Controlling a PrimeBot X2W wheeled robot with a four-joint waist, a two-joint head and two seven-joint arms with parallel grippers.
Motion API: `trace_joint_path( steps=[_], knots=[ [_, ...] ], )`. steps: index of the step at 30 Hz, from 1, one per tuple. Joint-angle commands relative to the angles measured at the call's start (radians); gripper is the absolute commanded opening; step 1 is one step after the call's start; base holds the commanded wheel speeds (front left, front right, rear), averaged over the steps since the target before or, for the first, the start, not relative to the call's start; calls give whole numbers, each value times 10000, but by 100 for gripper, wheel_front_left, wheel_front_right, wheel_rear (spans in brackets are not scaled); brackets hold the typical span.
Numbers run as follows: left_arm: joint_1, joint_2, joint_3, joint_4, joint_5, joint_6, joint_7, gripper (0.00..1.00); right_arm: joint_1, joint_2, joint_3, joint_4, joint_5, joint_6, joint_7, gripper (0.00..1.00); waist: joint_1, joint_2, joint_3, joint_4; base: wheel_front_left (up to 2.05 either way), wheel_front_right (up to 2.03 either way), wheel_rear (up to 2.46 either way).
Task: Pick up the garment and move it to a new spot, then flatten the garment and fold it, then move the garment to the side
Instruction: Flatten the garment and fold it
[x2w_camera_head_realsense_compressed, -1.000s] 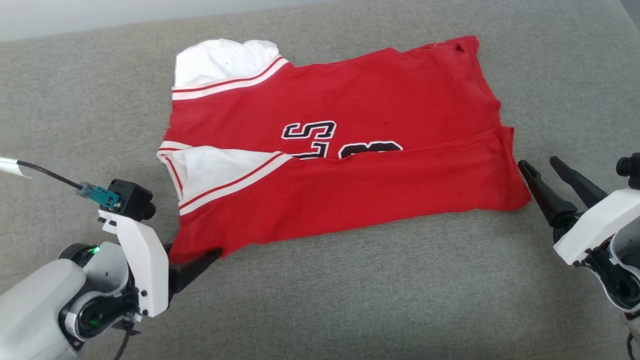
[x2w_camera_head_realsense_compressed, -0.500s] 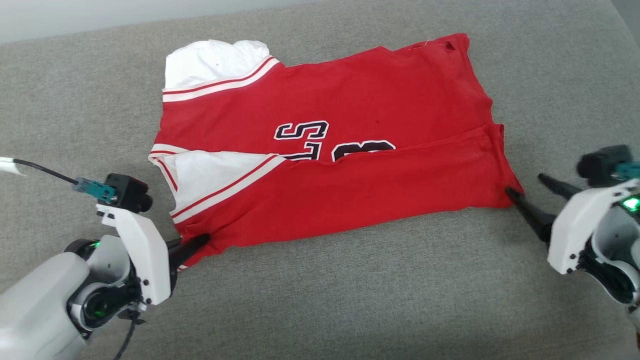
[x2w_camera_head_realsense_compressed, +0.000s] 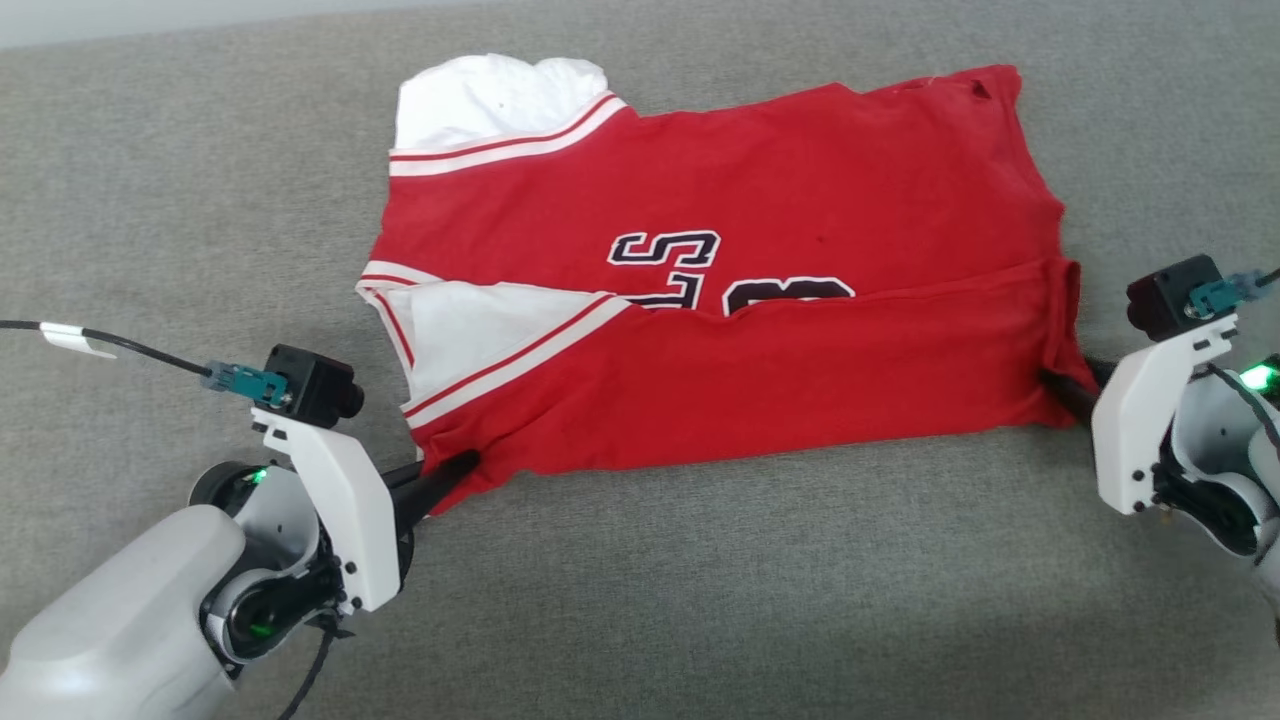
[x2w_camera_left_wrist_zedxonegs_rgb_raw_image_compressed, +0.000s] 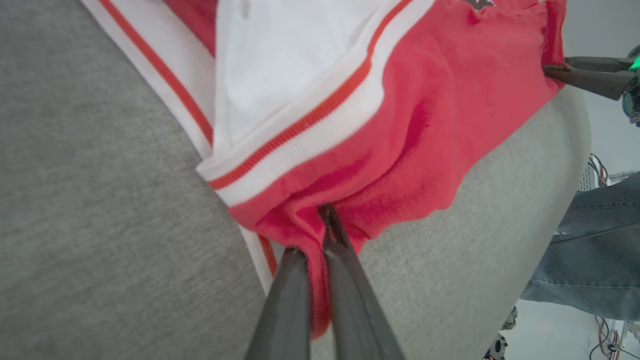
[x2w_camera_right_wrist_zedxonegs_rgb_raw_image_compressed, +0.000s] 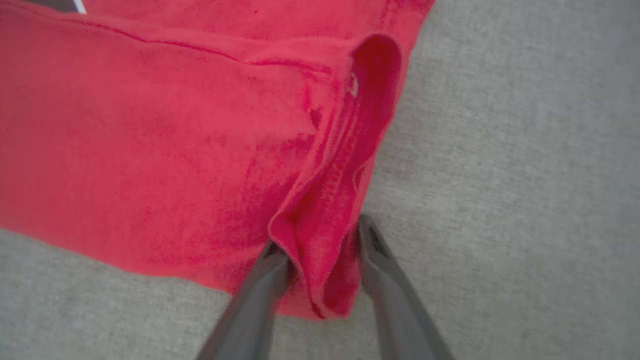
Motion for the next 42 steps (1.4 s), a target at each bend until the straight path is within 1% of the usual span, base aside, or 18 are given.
trace_joint_path(
  steps=[1,4,8,13,14,20,23,25,26,27,29,30,31,34,36,39,42],
  knots=[
    [76,-130,-163,116,174,-42,-6,0,102,239,226,238,122,-3,46,0,0,0,-10,69,0,0,0],
    [219,-129,-179,194,214,-104,-190,0,-9,130,349,418,298,-5,-129,0,0,0,-120,164,0,0,0],
    [457,7,-109,26,168,-134,-504,0,158,-151,331,331,579,-6,-477,0,0,0,-343,260,0,0,0],
    [1032,437,-49,-815,3,-46,-816,0,671,-563,188,-97,933,-5,-722,0,0,0,-577,331,0,0,0],
    [1316,701,-9,-1327,-72,77,-910,0,957,-780,92,-333,1031,-5,-706,0,0,0,-630,348,0,0,0],
    [2187,1511,-51,-2993,-167,691,-1102,0,2112,-1385,-465,-1094,1252,-6,-544,0,0,0,-698,451,0,0,0],
    [2591,1739,-30,-3606,-194,1041,-1327,0,2643,-1467,-930,-1380,1249,-6,-590,0,0,0,-690,429,0,0,0],
    [2772,1805,26,-3851,-223,1220,-1534,0,2896,-1374,-1291,-1519,1074,-6,-816,0,0,0,-707,414,0,0,0],
    [2824,1816,48,-3903,-206,1299,-1621,18,2994,-1299,-1523,-1555,968,-6,-976,42,0,0,-724,414,0,0,0],
    [2879,1835,65,-3922,-140,1376,-1708,41,3107,-1207,-1717,-1596,835,-6,-1112,100,0,0,-740,413,0,0,0],
    [2915,1830,132,-3943,-5,1510,-1944,85,3285,-949,-2255,-1638,619,-6,-1531,100,0,0,-773,399,0,0,0],
    [2915,1830,132,-3943,-5,1510,-1944,85,3285,-949,-2255,-1638,619,-6,-1531,100,0,0,-773,399,0,0,0],
    [2921,1799,204,-3940,10,1569,-2078,100,3385,-783,-2507,-1667,480,-3,-1721,100,0,0,-791,386,0,0,0],
    [2833,1783,447,-3907,97,1797,-2454,100,3607,-309,-3214,-1864,-116,-3,-2367,100,0,0,-834,307,0,0,0],
    [2704,1808,612,-3866,217,1893,-2704,100,3719,49,-3683,-2094,-638,-3,-2990,100,0,0,-851,208,0,0,0],
    [2381,1790,952,-3722,294,2014,-3098,100,3817,748,-4265,-2567,-1432,-3,-4170,100,0,0,-820,2,0,0,0],
    [1925,1675,1365,-3334,373,2053,-3435,100,3934,1578,-4804,-2928,-2056,-3,-5282,100,0,0,-733,-274,0,0,0]
  ],
)
